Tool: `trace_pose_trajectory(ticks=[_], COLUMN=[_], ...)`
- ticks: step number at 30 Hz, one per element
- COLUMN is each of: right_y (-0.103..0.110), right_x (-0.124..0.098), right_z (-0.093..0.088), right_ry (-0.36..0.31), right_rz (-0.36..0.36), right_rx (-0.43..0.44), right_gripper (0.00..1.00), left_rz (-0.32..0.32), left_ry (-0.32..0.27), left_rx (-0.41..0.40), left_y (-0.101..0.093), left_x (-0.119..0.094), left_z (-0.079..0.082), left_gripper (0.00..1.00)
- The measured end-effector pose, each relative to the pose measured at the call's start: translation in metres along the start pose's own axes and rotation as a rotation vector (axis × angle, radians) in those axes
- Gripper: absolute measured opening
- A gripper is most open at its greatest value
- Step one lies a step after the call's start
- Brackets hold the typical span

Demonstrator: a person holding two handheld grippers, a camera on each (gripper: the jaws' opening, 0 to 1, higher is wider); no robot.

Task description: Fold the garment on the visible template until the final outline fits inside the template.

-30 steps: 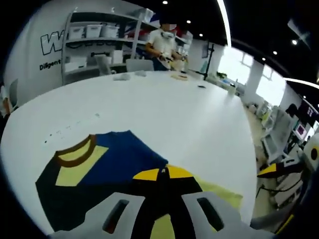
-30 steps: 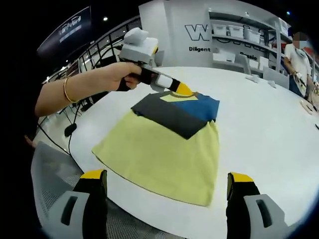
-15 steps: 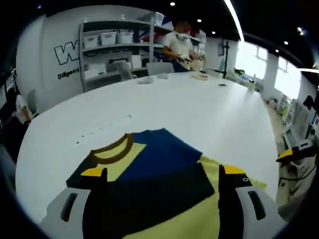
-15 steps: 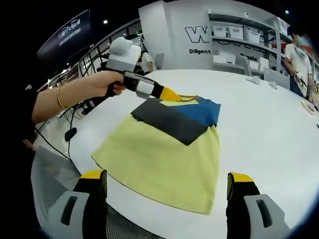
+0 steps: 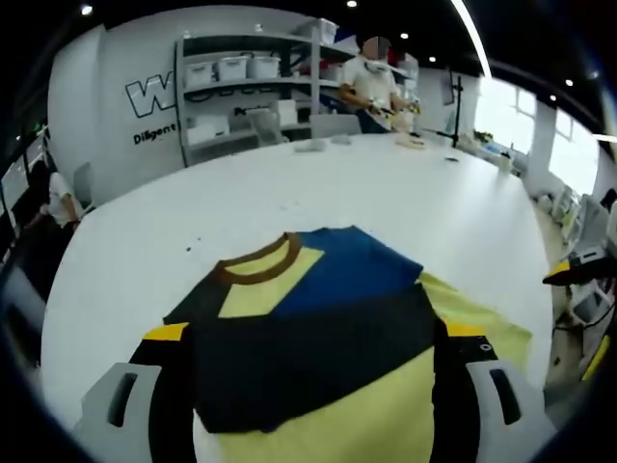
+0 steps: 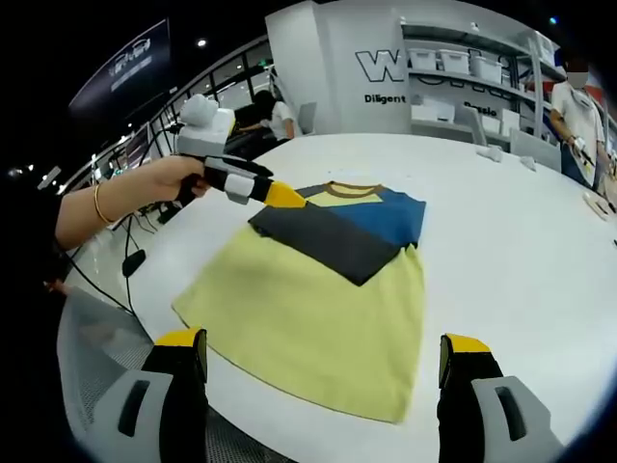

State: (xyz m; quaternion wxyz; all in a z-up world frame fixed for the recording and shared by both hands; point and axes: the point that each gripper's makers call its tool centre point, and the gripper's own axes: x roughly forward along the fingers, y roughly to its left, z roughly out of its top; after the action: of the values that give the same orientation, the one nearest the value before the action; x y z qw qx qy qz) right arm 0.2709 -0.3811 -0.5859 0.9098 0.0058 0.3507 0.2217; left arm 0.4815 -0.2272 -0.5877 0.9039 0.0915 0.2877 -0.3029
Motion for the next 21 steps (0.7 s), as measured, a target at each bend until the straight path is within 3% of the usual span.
trace_pose_trajectory(ticks=[12,16,21], right_y=[-0.006,-0.007,-0.009], right_x=[0.004,0.006,0.009], right_z=[-0.005,-0.006,-0.009], right_ry=[-0.007,-0.004,-0.005], right_rz=[-0.008,-0.011,-0.015], right_rx=[0.014,0.018,0.019], right_gripper=[0.99,0.99,0.99], left_rz=[0.068,0.100,0.142], left_ry=[0.029,0.038,0.068], left_rx=[-0.093,-0.085,-0.107], left_y=[0.047,0.059,0.078], left_x=[-0.019,-0.022,-0.026], left_z=[-0.030,-0.039,-0.055], left_gripper=[0.87,0.83,0.73])
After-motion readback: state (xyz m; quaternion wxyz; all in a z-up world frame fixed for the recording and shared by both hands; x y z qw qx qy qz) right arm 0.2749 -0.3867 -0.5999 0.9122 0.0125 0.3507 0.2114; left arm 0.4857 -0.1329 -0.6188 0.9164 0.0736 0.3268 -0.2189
